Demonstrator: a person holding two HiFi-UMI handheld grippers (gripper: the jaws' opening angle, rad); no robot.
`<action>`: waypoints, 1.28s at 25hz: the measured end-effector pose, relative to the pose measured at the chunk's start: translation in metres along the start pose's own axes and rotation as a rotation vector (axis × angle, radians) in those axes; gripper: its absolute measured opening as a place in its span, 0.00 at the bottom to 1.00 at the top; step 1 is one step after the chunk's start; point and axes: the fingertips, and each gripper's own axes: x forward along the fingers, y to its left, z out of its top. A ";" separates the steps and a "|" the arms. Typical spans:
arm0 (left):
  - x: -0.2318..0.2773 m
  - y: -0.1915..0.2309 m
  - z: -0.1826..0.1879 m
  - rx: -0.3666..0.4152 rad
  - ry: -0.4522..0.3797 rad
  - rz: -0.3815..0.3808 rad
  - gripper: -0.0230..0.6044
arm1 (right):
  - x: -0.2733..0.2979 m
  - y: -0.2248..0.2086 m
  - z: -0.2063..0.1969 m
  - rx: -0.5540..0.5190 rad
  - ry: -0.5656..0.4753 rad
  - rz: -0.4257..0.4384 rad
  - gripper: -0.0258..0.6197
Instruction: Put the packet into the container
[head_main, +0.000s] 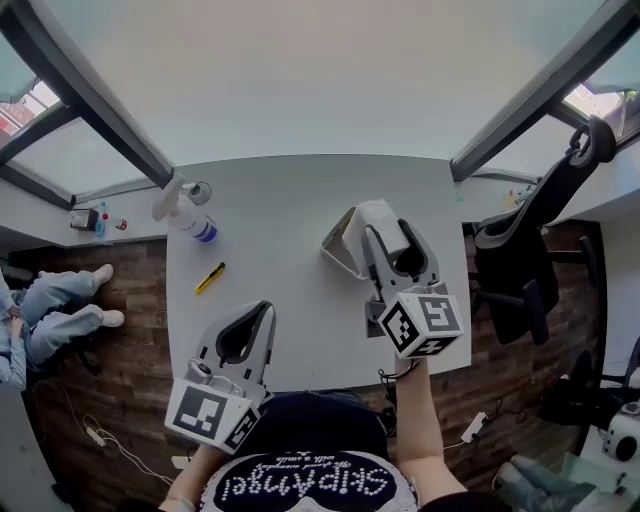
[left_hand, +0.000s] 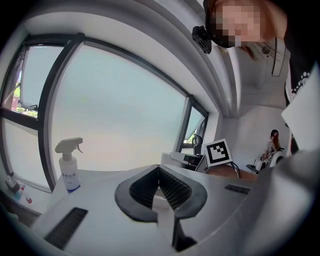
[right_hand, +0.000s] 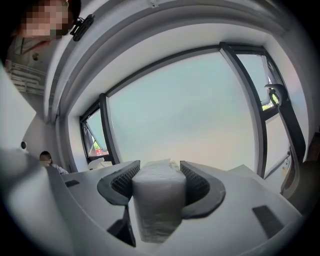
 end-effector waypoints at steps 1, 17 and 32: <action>0.000 0.000 0.000 -0.001 0.000 0.003 0.05 | 0.003 -0.003 -0.002 0.001 0.000 0.000 0.44; 0.002 0.001 -0.002 -0.009 0.009 0.014 0.05 | 0.037 -0.034 -0.050 0.009 0.076 -0.012 0.44; 0.003 0.005 -0.002 -0.015 0.008 0.019 0.05 | 0.055 -0.041 -0.085 -0.026 0.158 -0.003 0.44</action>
